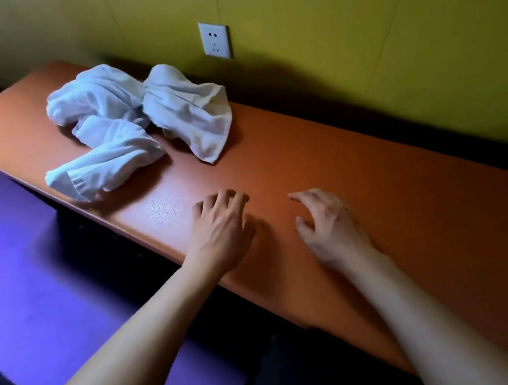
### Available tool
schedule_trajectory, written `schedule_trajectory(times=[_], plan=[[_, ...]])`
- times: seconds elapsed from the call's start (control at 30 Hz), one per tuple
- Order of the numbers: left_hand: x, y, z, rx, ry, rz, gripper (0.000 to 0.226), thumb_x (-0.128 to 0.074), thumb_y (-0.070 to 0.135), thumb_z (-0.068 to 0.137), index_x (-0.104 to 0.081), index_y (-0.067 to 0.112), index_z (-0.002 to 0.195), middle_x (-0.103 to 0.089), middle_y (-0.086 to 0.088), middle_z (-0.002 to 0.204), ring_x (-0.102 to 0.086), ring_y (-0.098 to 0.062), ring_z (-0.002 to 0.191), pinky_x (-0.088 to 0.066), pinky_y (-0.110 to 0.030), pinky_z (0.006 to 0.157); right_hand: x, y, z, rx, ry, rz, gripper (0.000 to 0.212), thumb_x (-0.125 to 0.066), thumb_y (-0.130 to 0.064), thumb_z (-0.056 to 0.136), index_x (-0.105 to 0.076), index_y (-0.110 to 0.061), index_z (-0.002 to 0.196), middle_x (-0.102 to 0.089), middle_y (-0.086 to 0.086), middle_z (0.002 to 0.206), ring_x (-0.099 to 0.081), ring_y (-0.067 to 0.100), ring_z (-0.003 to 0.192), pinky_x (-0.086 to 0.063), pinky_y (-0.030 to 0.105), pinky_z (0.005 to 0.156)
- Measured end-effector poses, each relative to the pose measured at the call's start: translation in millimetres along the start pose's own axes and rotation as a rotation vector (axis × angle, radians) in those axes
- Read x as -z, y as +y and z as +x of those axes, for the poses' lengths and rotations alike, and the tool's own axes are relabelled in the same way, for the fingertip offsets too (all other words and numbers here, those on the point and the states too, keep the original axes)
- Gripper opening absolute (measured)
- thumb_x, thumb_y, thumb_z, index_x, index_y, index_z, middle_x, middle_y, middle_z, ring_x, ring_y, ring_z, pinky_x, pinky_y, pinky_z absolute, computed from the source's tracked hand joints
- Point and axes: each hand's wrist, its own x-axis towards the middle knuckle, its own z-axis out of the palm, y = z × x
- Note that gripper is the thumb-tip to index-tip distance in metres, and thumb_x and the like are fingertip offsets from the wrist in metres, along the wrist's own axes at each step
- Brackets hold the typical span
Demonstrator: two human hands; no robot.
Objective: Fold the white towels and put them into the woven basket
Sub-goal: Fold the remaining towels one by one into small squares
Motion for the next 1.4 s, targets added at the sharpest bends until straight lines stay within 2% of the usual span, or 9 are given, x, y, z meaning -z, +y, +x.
schedule_trajectory(times=[0.27,0.4,0.63,0.73,0.9,1.0,1.2,1.27,1.4], plan=[[-48,-42,110,0.118,0.055,0.000,0.048,-0.038,0.041,0.105,-0.042,0.020,0.148,-0.035,-0.014,0.158,-0.039,-0.034,0.141,-0.032,-0.046,0.111,-31,26,16,-0.091,-0.112,-0.174,0.058,-0.035,-0.049,0.103,-0.022,-0.033,0.157,-0.023,-0.002,0.165,-0.018,0.020,0.152,-0.009,0.040,0.124],[-50,-56,138,0.252,0.026,-0.017,0.038,-0.040,0.014,0.099,-0.045,0.007,0.136,-0.052,-0.020,0.133,-0.046,-0.040,0.128,-0.039,-0.050,0.102,-34,33,13,-0.063,-0.136,-0.135,0.058,-0.027,-0.050,0.105,-0.011,-0.037,0.159,-0.008,-0.006,0.168,-0.002,0.016,0.155,0.009,0.031,0.118],[-42,-28,109,0.290,0.080,0.033,0.025,-0.043,0.001,0.092,-0.063,0.001,0.107,-0.057,-0.021,0.110,-0.053,-0.040,0.107,-0.038,-0.046,0.091,-23,33,11,-0.062,-0.206,-0.076,0.060,-0.034,-0.047,0.105,-0.009,-0.037,0.159,-0.005,-0.009,0.168,0.001,0.012,0.154,0.011,0.026,0.116],[-42,-3,73,0.230,0.066,-0.092,0.018,-0.047,0.011,0.096,-0.064,0.005,0.102,-0.057,-0.016,0.103,-0.055,-0.037,0.102,-0.041,-0.045,0.086,-13,32,7,-0.114,-0.243,0.032,0.059,-0.044,-0.040,0.103,-0.021,-0.035,0.158,-0.013,-0.012,0.166,-0.006,0.011,0.154,0.005,0.025,0.118],[-45,53,-7,-0.056,-0.029,-0.287,0.017,-0.057,0.024,0.095,-0.070,0.014,0.092,-0.059,-0.008,0.088,-0.061,-0.034,0.083,-0.048,-0.044,0.074,2,45,-12,-0.235,-0.122,0.284,0.046,-0.059,-0.033,0.098,-0.049,-0.032,0.142,-0.057,-0.004,0.138,-0.053,0.018,0.129,-0.044,0.033,0.105],[-45,88,-43,-0.239,-0.179,-0.351,0.021,-0.055,0.027,0.093,-0.073,0.017,0.098,-0.062,-0.007,0.089,-0.064,-0.032,0.081,-0.050,-0.043,0.072,15,54,-31,-0.286,0.035,0.314,0.042,-0.066,-0.027,0.092,-0.056,-0.029,0.133,-0.063,-0.002,0.115,-0.063,0.019,0.107,-0.051,0.033,0.089],[-19,135,-71,-0.425,-0.426,-0.532,0.022,-0.061,0.026,0.091,-0.074,0.020,0.108,-0.068,-0.001,0.100,-0.066,-0.019,0.087,-0.054,-0.040,0.075,39,69,-59,-0.157,0.106,0.103,0.057,-0.071,-0.012,0.083,-0.055,-0.031,0.134,-0.052,-0.001,0.110,-0.058,0.021,0.100,-0.051,0.033,0.079],[-4,132,-70,-0.399,-0.338,-0.571,0.026,-0.063,0.023,0.087,-0.071,0.022,0.112,-0.068,0.001,0.106,-0.065,-0.018,0.093,-0.054,-0.039,0.079,41,67,-57,-0.141,0.021,0.030,0.062,-0.072,-0.019,0.083,-0.050,-0.037,0.138,-0.049,0.001,0.116,-0.055,0.024,0.106,-0.050,0.036,0.087],[16,92,-49,-0.225,0.173,-0.338,0.048,-0.062,0.000,0.068,-0.065,0.017,0.113,-0.060,-0.007,0.109,-0.055,-0.032,0.092,-0.050,-0.047,0.077,31,60,-55,-0.068,-0.076,-0.144,0.063,-0.069,-0.035,0.086,-0.043,-0.042,0.142,-0.045,-0.001,0.124,-0.046,0.022,0.115,-0.039,0.041,0.102]])
